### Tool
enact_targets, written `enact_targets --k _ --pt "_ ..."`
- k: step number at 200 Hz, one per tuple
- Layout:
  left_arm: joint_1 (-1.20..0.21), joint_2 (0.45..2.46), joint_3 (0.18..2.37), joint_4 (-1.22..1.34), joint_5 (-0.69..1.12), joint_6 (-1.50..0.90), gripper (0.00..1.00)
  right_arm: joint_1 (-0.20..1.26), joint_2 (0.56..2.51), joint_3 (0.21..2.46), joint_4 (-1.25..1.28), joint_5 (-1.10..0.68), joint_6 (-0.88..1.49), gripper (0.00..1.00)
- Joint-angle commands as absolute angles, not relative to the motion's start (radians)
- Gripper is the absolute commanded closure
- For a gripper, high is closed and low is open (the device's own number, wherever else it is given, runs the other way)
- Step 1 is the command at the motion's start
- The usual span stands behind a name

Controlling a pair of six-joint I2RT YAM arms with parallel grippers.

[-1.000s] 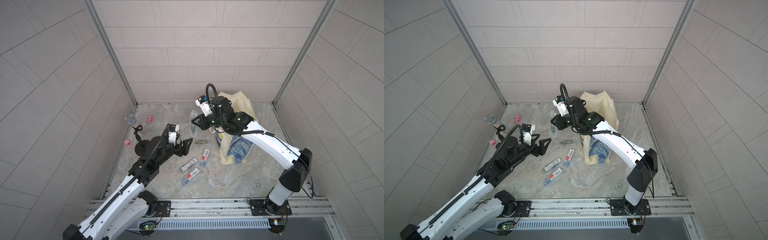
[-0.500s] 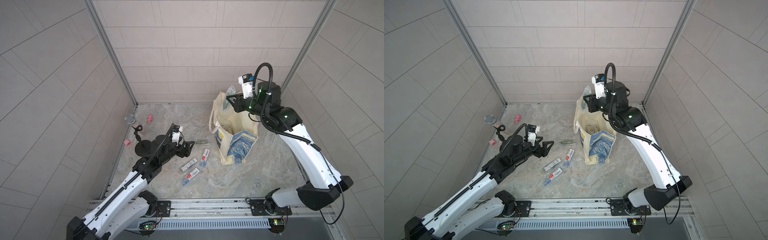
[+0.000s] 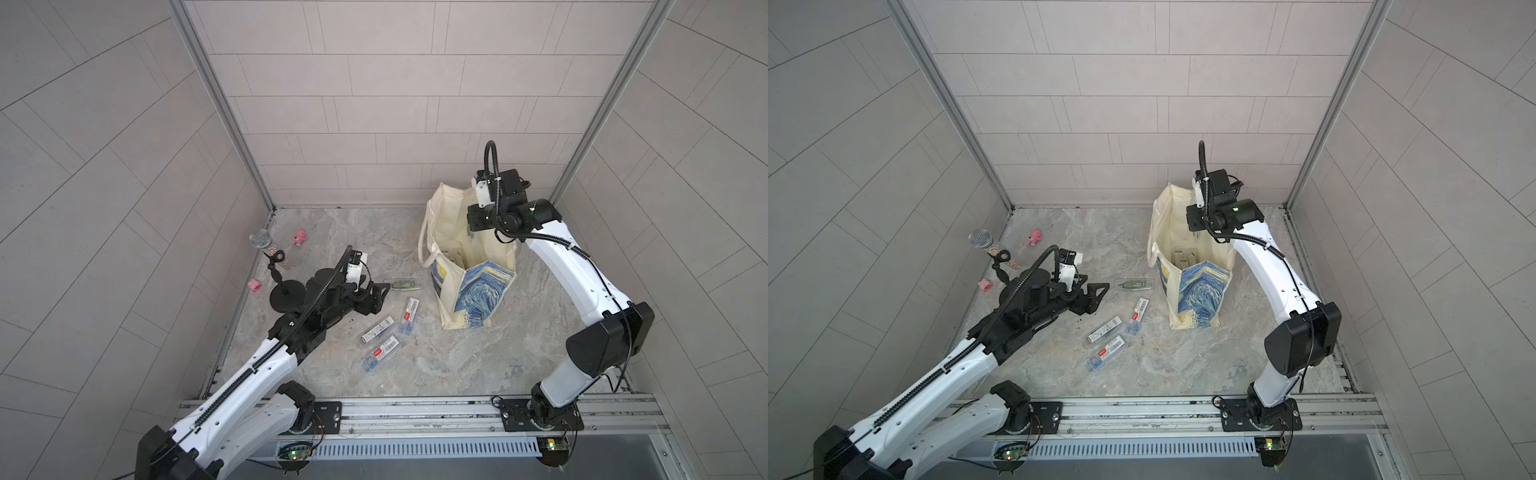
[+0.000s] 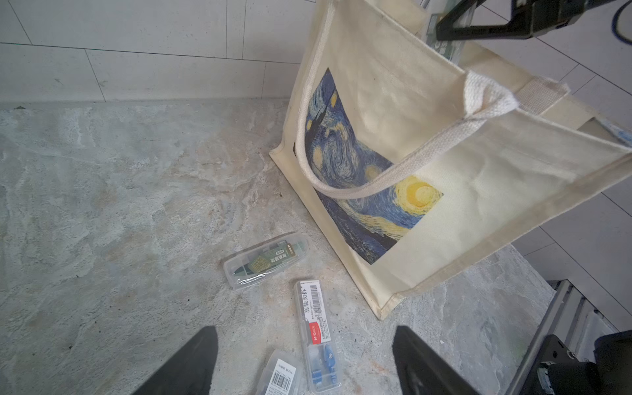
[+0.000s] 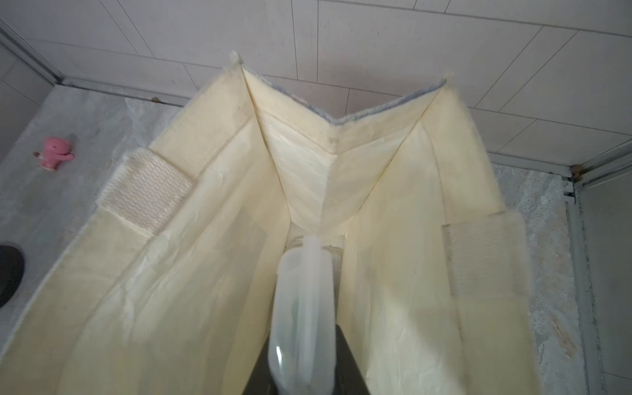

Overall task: Put the compass set into the canvas bag
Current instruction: Place the compass set in the canvas bag.

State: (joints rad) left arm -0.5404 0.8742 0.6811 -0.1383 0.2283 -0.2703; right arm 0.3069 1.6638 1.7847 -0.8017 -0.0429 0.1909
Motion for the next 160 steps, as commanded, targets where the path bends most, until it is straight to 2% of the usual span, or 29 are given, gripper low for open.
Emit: enact_targets --k 1,91,160 --pt "-0.545 0.876 0.713 -0.151 0.218 -0.265 0.14 0.318 1.667 1.781 -0.841 0.005 0.173 1.00" --pt "-0.545 0.885 0.721 -0.175 0.195 -0.256 0.14 0.318 1.756 1.644 -0.796 -0.001 0.210 1.00" --pt "-0.543 0.887 0.718 -0.181 0.175 -0.256 0.14 0.316 1.921 1.763 -0.923 0.011 0.237 0.98"
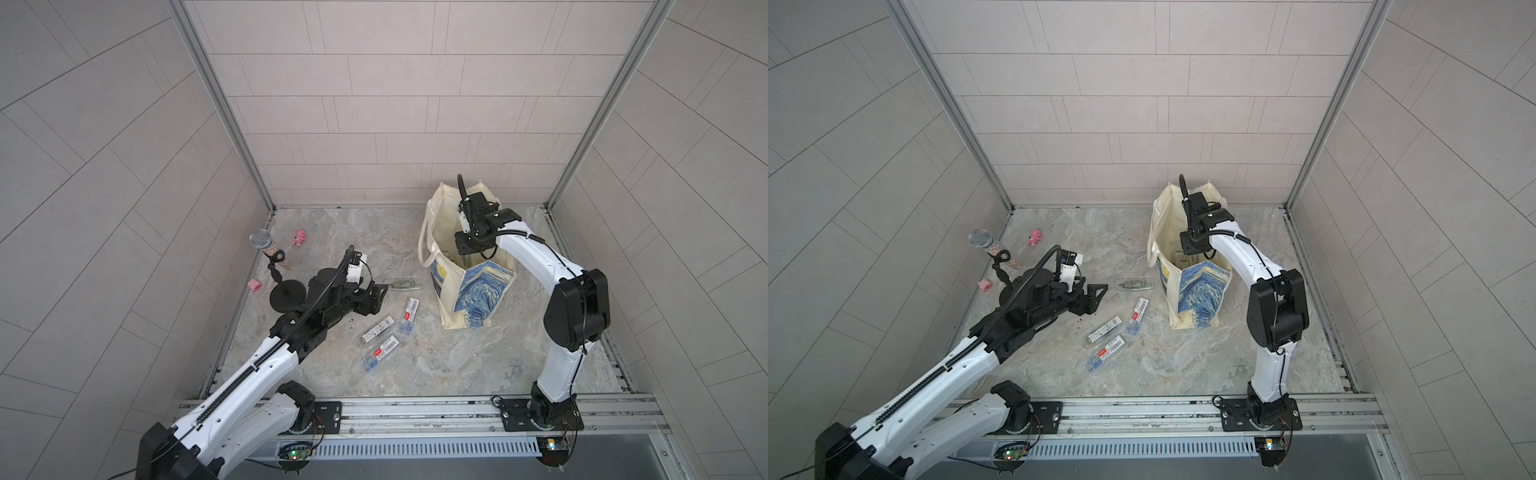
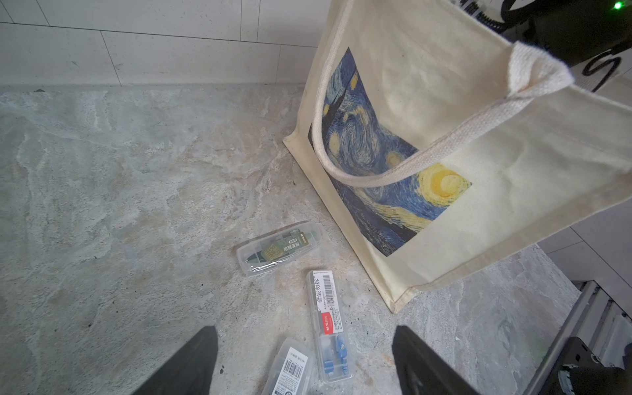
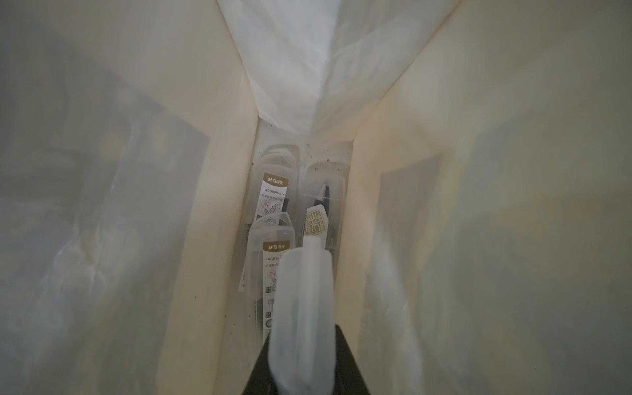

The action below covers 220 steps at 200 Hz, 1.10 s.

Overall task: Put the compass set into the canvas bag
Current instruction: Place the compass set in the canvas bag.

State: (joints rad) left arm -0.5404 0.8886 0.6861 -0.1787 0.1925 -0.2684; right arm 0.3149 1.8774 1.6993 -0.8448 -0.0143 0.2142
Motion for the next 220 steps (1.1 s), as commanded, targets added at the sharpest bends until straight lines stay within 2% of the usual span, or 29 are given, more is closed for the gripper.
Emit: enact_targets --k 1,43,103,127,146,164,220 --pt "-0.543 0.887 0.719 -0.181 0.175 -0.255 0.14 0.316 1.922 1.767 -0.925 0.011 0.238 0.98" --pt "-0.544 0.900 0.724 -0.179 0.184 -0.256 0.14 0.316 1.967 1.764 -0.927 0.008 0.242 0.99" --pt "-0.543 0.913 0.726 -0.178 0.178 -0.253 0.15 0.316 1.973 1.739 -0.903 0.019 0.246 0.91" --pt "-0.543 0.901 0.723 -0.181 0.170 -0.253 0.14 0.313 1.967 1.716 -0.886 0.018 0.246 0.84" --pt "-0.544 0.896 0.719 -0.183 0.165 -0.255 0.14 0.312 1.964 1.709 -0.881 0.018 0.247 0.72" --pt "-0.544 0.894 0.720 -0.187 0.168 -0.255 0.14 0.313 1.958 1.711 -0.878 0.017 0.250 0.64" --pt "-0.544 0.905 0.737 -0.245 0.142 -0.259 0.15 0.313 1.916 1.728 -0.876 0.002 0.260 0.60"
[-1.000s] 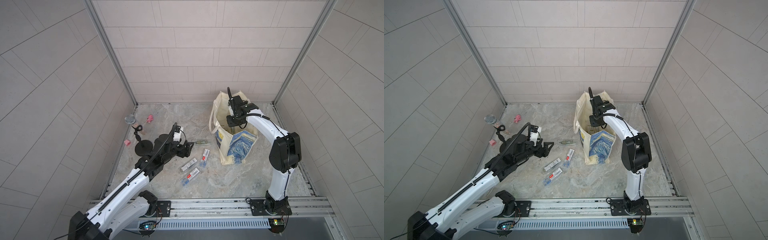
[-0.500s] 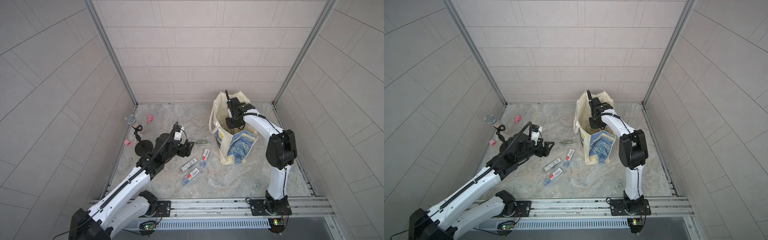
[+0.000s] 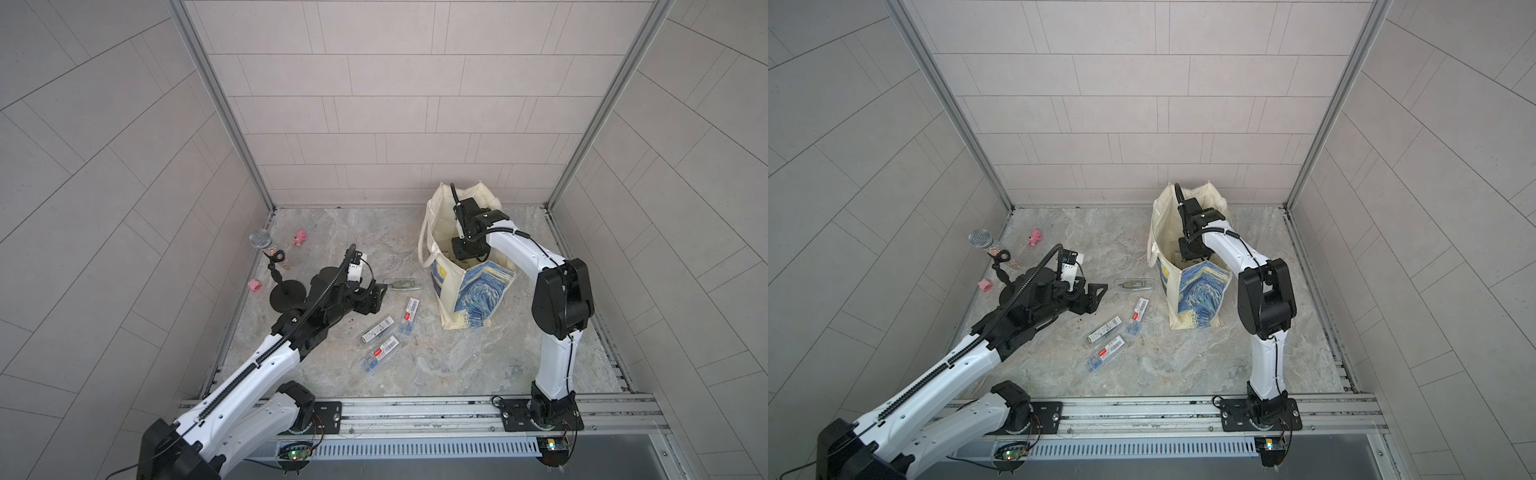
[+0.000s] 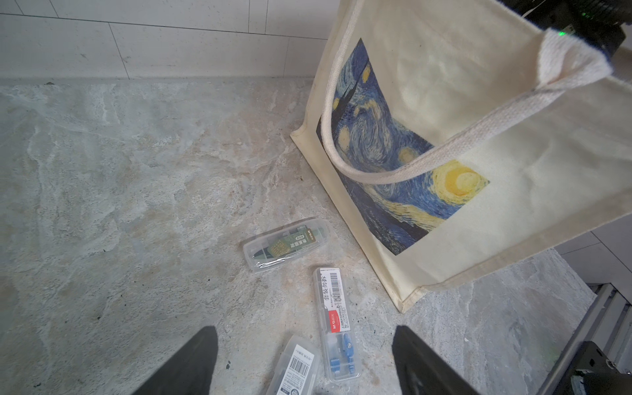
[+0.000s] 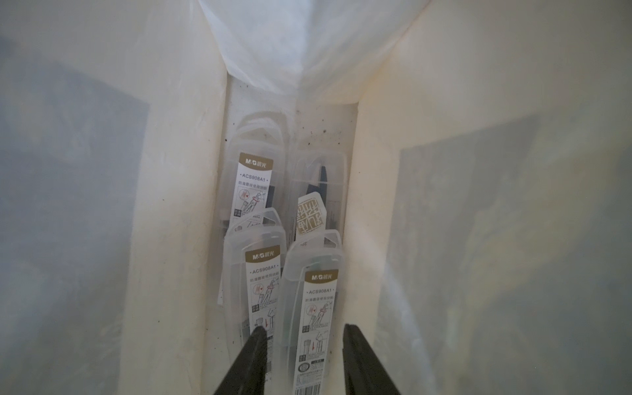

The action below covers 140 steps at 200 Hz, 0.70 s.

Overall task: Put the compass set into the canvas bag
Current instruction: Place the compass set in the canvas bag.

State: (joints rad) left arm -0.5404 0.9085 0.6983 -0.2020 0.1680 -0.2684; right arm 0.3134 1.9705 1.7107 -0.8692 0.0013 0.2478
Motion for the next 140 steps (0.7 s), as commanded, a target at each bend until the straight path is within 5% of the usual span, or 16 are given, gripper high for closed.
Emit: enact_targets --k 1,65,140 --pt "-0.544 0.904 0.738 -0.247 0.141 -0.259 0.15 0.313 1.915 1.728 -0.876 0.002 0.260 0.60" --pt "-0.544 0.939 0.809 -0.550 -0.029 -0.389 0.15 0.313 1.752 1.765 -0.889 -0.003 0.240 0.54" --pt "-0.598 0.984 0.799 -0.770 0.016 -0.453 0.09 0.316 1.426 1.626 -0.712 -0.069 0.270 0.46"
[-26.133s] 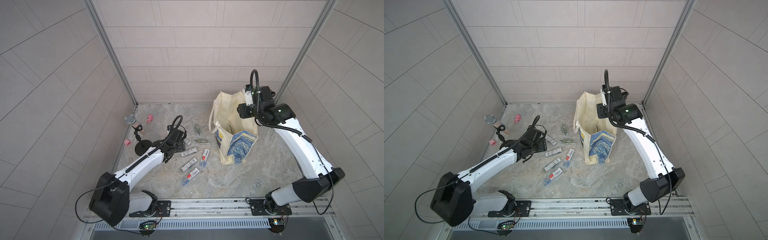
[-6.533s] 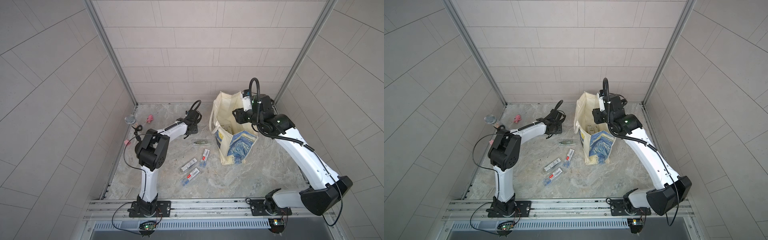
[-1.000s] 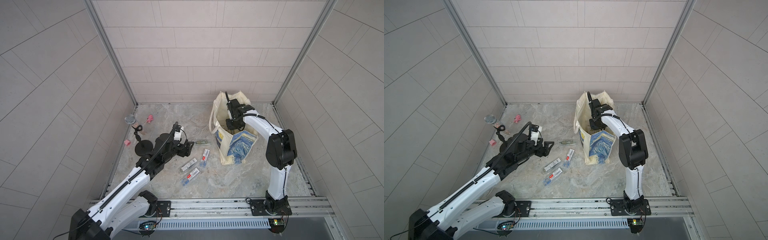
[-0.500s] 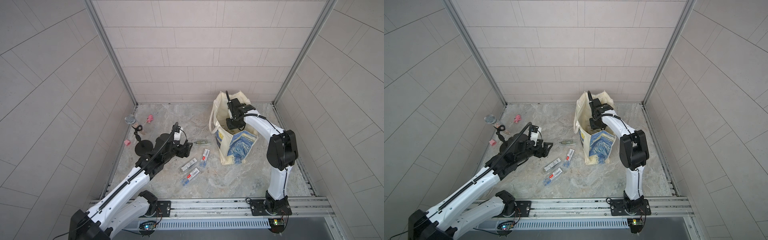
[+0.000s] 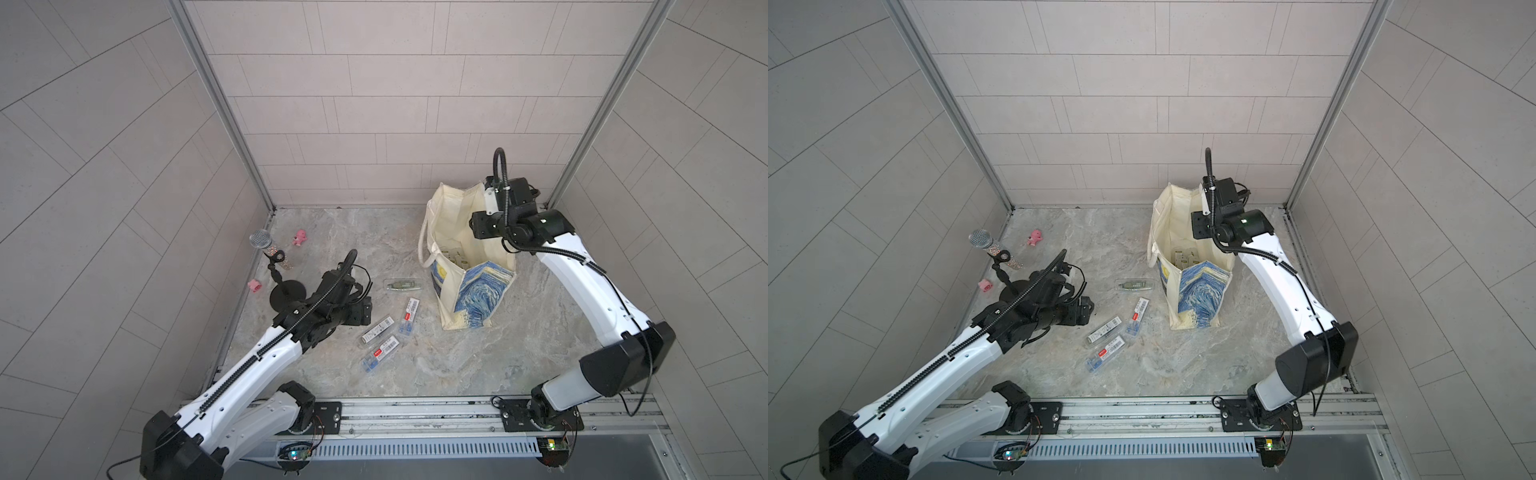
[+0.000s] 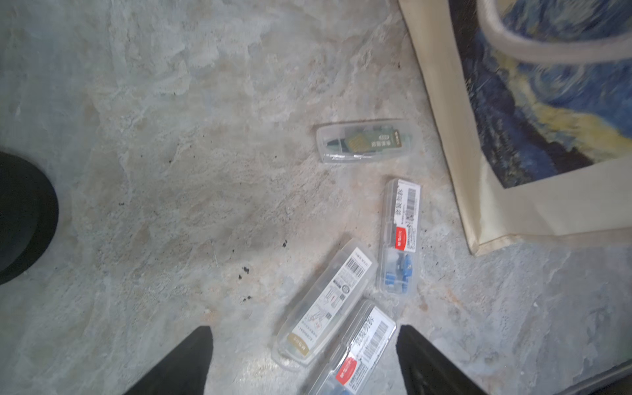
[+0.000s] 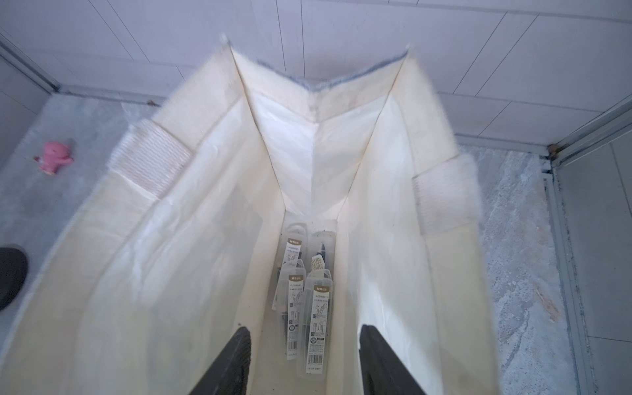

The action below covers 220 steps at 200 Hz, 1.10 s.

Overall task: Put the compass set into the canvas bag
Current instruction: Place the compass set in the canvas bag, then pick up the compass set at the center of the board.

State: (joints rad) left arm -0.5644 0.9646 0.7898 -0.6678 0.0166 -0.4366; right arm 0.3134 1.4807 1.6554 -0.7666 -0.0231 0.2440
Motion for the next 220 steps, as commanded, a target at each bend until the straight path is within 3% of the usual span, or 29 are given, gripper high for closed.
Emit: enact_targets --k 1,37,133,166,220 --pt "-0.601 0.985 0.799 -0.771 0.016 -0.452 0.09 0.316 1.424 1.626 -0.712 -0.073 0.271 0.46" --pt "-0.720 1.119 0.814 -0.771 -0.113 -0.454 0.11 0.328 1.388 1.605 -0.693 -0.112 0.276 0.46" --pt "-0.730 1.429 0.762 -0.609 0.013 -0.391 0.16 0.328 1.361 1.555 -0.670 -0.141 0.270 0.45" --pt "-0.728 1.467 0.747 -0.558 -0.026 -0.393 0.17 0.328 1.362 1.552 -0.667 -0.144 0.270 0.45" --pt "-0.723 1.531 0.733 -0.486 -0.020 -0.404 0.31 0.328 1.368 1.554 -0.666 -0.145 0.275 0.45"
